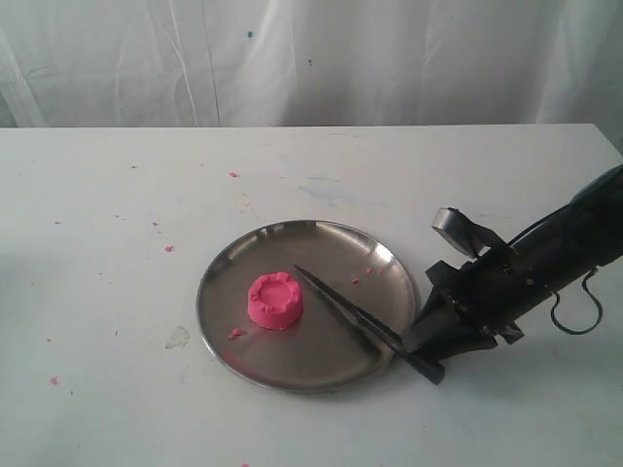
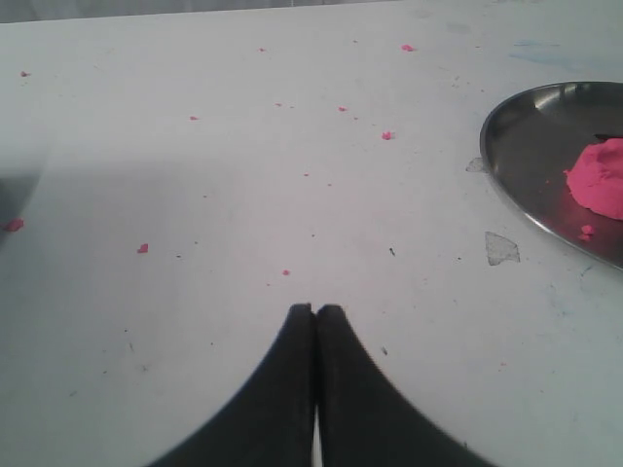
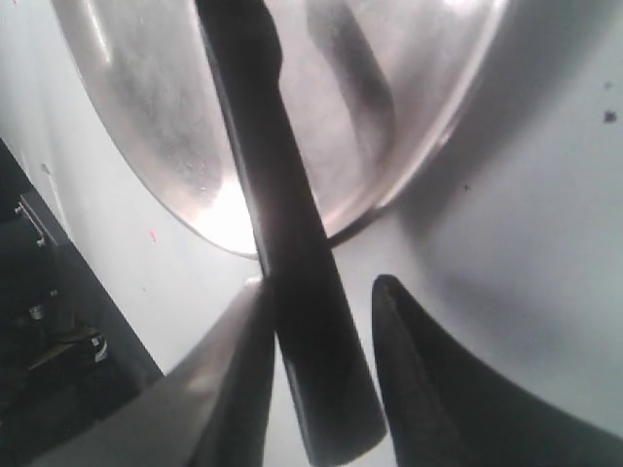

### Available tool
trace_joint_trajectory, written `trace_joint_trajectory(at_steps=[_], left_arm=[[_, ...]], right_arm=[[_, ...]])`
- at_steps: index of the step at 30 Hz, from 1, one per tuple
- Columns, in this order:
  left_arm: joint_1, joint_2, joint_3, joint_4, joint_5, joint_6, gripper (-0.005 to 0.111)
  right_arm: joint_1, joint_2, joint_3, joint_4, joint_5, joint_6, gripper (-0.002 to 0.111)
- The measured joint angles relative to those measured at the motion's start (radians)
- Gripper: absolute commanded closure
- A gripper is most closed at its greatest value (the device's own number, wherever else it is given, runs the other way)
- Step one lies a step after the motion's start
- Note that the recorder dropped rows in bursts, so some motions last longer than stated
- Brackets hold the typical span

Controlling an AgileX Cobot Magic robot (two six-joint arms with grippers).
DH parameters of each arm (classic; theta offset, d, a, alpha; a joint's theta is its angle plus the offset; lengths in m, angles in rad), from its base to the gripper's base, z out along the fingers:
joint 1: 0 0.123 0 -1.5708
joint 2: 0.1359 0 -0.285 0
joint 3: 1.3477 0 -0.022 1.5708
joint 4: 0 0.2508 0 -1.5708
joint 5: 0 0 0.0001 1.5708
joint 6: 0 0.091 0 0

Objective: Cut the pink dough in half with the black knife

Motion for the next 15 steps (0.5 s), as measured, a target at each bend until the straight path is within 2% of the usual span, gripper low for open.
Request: trace_joint_trajectory(at_steps=[10, 13, 15], left_arm=[[0.0, 0.0, 0.0, 0.0, 0.0, 0.0, 0.107], [0.0, 0.0, 0.0, 0.0, 0.0, 0.0, 0.107], [0.0, 0.0, 0.0, 0.0, 0.0, 0.0, 0.107]], right_arm=[[0.0, 0.0, -0.031, 0.007, -0.07, 0.0, 0.076], [0.0, 0.0, -0.032, -0.007, -0.07, 0.0, 0.067], [0.0, 0.0, -0.032, -0.027, -0.07, 0.0, 0.065]])
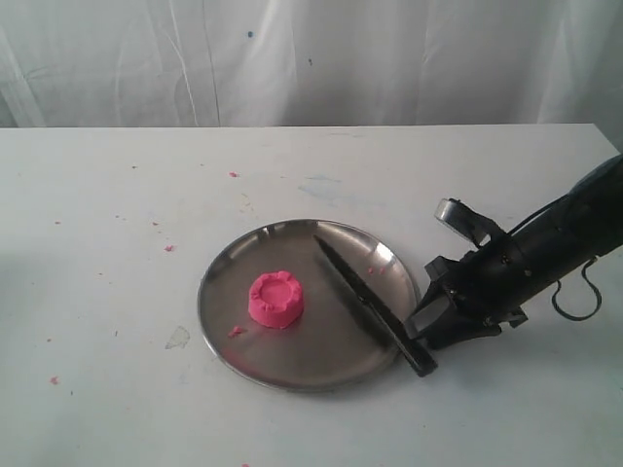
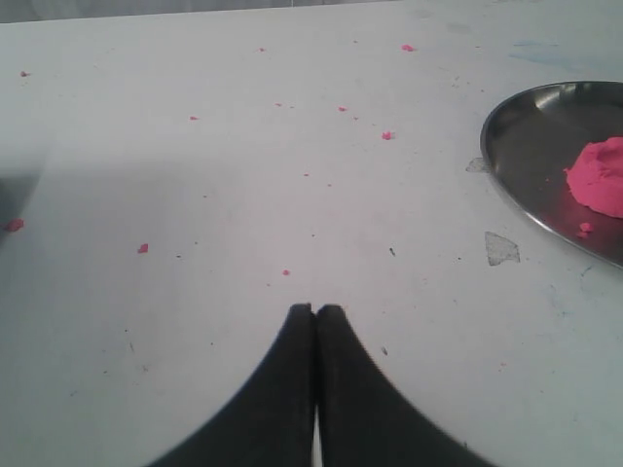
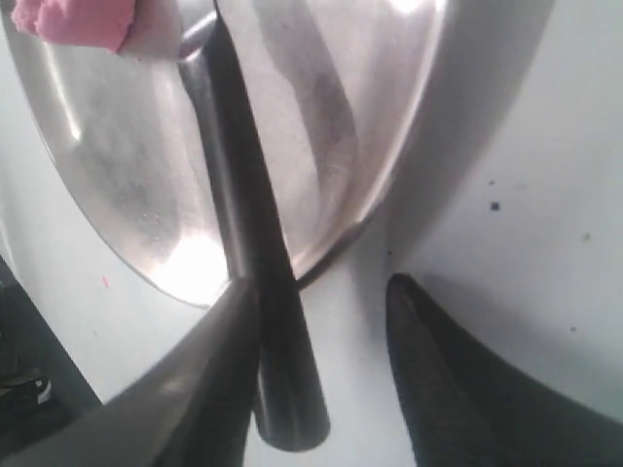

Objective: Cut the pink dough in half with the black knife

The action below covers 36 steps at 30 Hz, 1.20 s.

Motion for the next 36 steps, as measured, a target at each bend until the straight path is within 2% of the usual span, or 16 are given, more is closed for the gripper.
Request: trace_joint_trajectory(at_steps=[7, 17, 24, 32, 36], left_arm=[[0.0, 0.0, 0.0, 0.0, 0.0, 0.0, 0.107], [0.0, 0.0, 0.0, 0.0, 0.0, 0.0, 0.107], [0.0, 0.0, 0.0, 0.0, 0.0, 0.0, 0.107], [0.0, 0.0, 0.0, 0.0, 0.0, 0.0, 0.107], [0.0, 0.0, 0.0, 0.0, 0.0, 0.0, 0.107]], right_arm=[[-0.005, 0.0, 0.0, -0.04, 0.037, 0.0, 0.065], [-0.005, 0.0, 0.037, -0.001, 0.093, 0.0, 0.065], [0.039, 0.008, 0.046, 0.016, 0.073, -0.021, 0.067], [0.04, 0.008, 0.046, 0.025, 0.043, -0.026, 0.108], [0.04, 0.008, 0.046, 0.027, 0.04, -0.026, 0.108]])
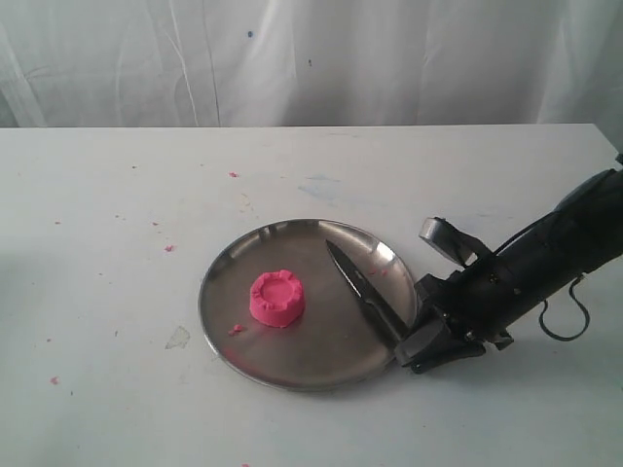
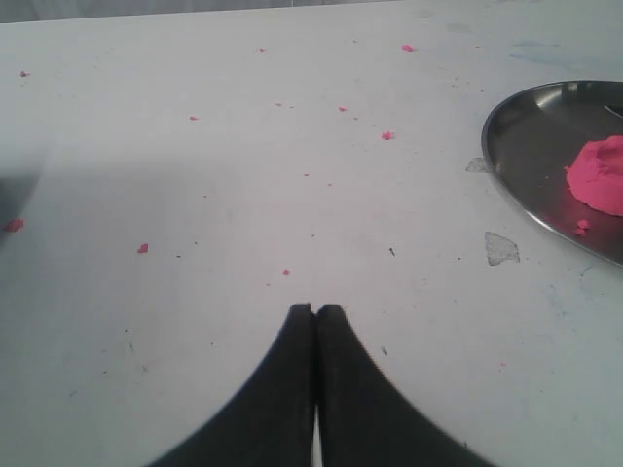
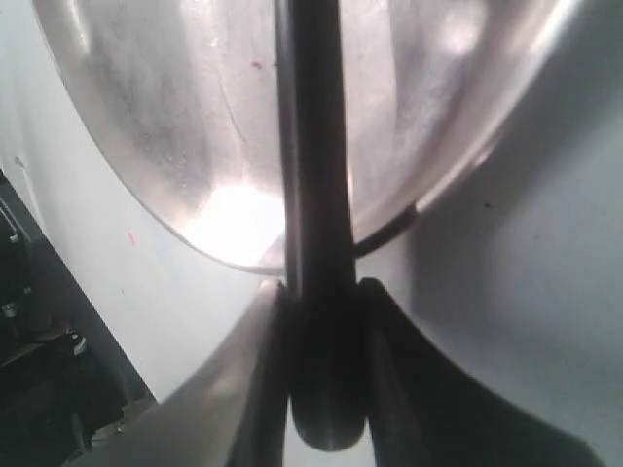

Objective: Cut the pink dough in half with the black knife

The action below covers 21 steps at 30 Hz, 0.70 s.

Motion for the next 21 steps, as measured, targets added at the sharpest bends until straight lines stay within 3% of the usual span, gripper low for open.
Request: trace_joint_trajectory(at_steps=[10, 14, 21], left_arm=[[0.0, 0.0, 0.0, 0.003, 0.0, 0.003, 0.107], [0.0, 0.0, 0.0, 0.059, 0.0, 0.131, 0.107], [0.0, 0.0, 0.0, 0.076, 0.0, 0.215, 0.107]], right_arm=[[0.0, -0.072, 0.0, 0.006, -0.017, 0.002, 0.108], [0.008, -0.194, 0.002, 0.019, -0.023, 0.019, 0.108], [0.133, -0.442, 0.002, 0.007, -0.038, 0.037, 0.108]])
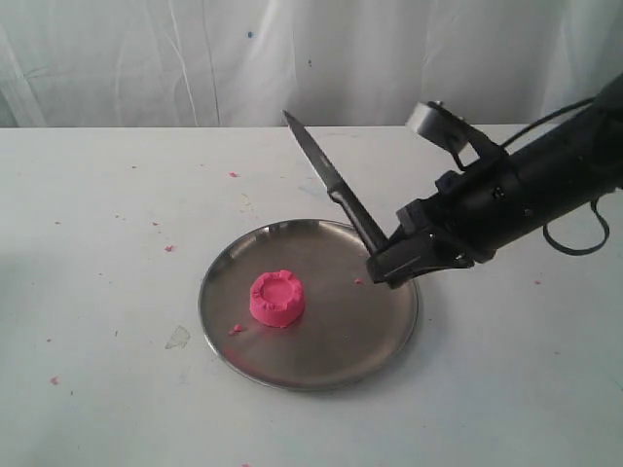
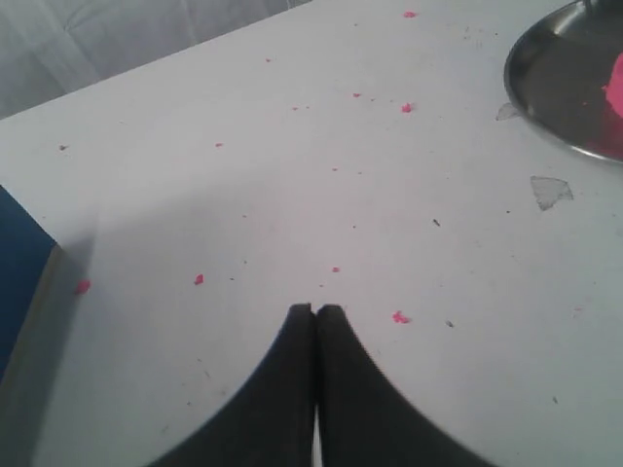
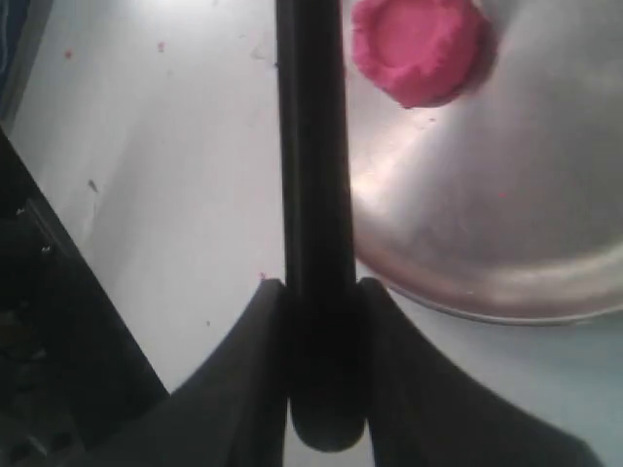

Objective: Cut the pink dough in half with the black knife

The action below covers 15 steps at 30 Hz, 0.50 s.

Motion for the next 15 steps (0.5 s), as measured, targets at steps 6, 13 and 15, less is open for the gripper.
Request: trace_joint_trajectory(at_steps=[6, 13, 15], left_arm=[[0.0, 0.0, 0.0, -0.153, -0.132, -0.114, 0.107], [0.0, -0.001, 0.0, -0.234, -0.461, -0.261, 0.107], [0.0, -0.001, 0.003, -0.238, -0.599, -0.354, 0.107]], right_arm=[[0.12, -0.132, 0.0, -0.053, -0.057, 0.0, 0.108], [0.143, -0.144, 0.0, -0.113, -0.098, 0.037, 0.108], [0.143, -0.139, 0.0, -0.115, -0.098, 0.055, 0.108]])
